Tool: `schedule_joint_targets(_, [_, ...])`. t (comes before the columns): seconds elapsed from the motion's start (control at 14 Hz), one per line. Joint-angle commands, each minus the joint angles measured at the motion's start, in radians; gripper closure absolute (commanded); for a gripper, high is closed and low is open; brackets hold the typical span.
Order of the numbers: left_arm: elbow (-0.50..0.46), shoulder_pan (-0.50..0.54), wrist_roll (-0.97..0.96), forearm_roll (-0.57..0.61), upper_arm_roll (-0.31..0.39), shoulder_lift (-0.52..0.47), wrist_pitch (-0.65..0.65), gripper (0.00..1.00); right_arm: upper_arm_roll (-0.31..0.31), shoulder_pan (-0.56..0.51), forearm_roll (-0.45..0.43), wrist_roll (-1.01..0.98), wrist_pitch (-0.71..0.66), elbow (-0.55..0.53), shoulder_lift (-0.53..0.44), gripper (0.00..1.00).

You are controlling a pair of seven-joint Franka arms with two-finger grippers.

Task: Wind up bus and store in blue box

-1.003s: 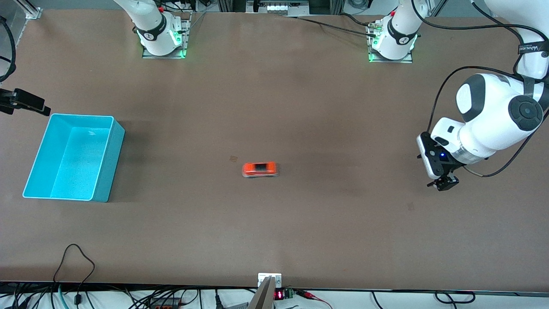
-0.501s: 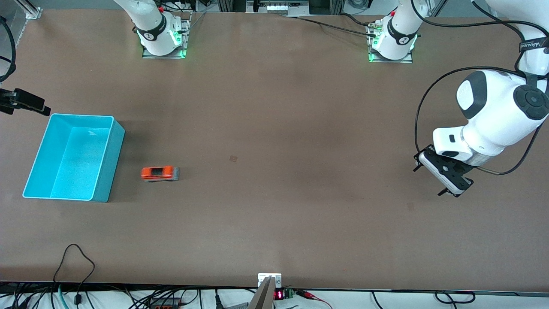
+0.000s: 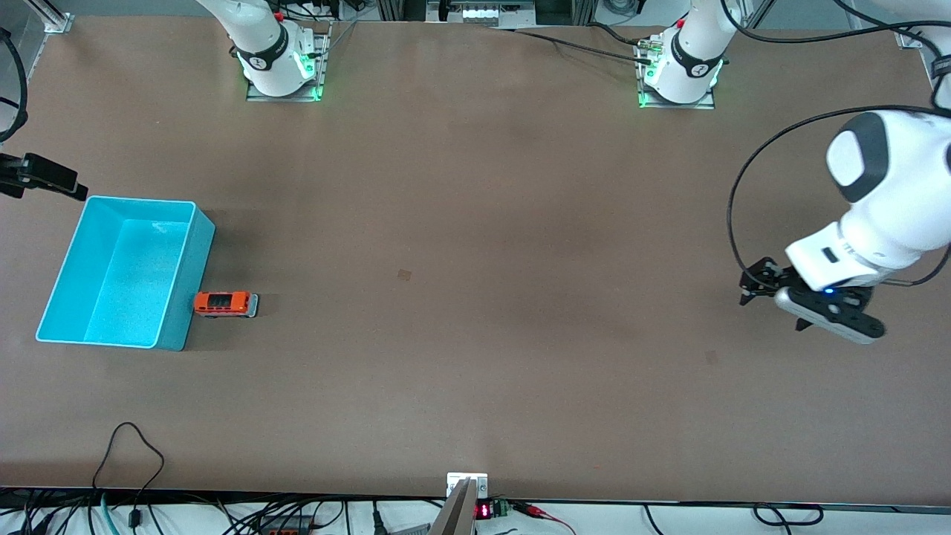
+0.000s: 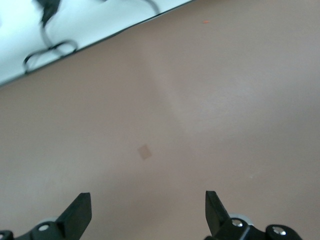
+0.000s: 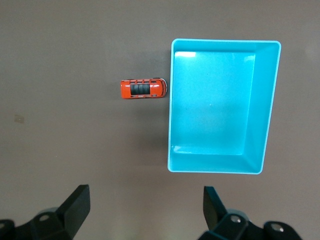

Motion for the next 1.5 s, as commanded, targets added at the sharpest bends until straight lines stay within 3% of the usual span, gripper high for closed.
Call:
schedule_joint_targets(0.0, [0.096,-0.011,-0.239,-0.013,0.03,-0.016,-0.16,0.0,0.006,-0.004,0.014,0.01,0.0,0.0,-0.005,0.0])
schedule_joint_targets(0.14, [0.144,-0.006,-0.384,-0.004,0.03,-0.036,-0.257,0.0,0.006,-0.004,0.014,0.01,0.0,0.0,-0.005,0.0])
schedule_joint_targets(0.43, [0.179,-0.014,-0.413,-0.006,0.083,-0.079,-0.378,0.0,0.006,-0.004,0.014,0.01,0.0,0.001,-0.005,0.0])
schedule_joint_targets(0.64, [0.166,-0.024,-0.415,0.002,0.071,-0.137,-0.437,0.0,0.006,-0.005,0.014,0.01,0.0,0.0,-0.005,0.0])
schedule_joint_targets(1.0, [0.008,-0.017,-0.409,0.002,0.06,-0.24,-0.354,0.0,0.006,-0.005,0.014,0.01,0.0,0.001,-0.005,0.0])
schedule_joint_targets(1.43, [0.041,-0.012,-0.406,0.0,0.068,-0.228,-0.356,0.0,0.006,-0.007,0.014,0.007,0.0,0.001,0.009,0.0])
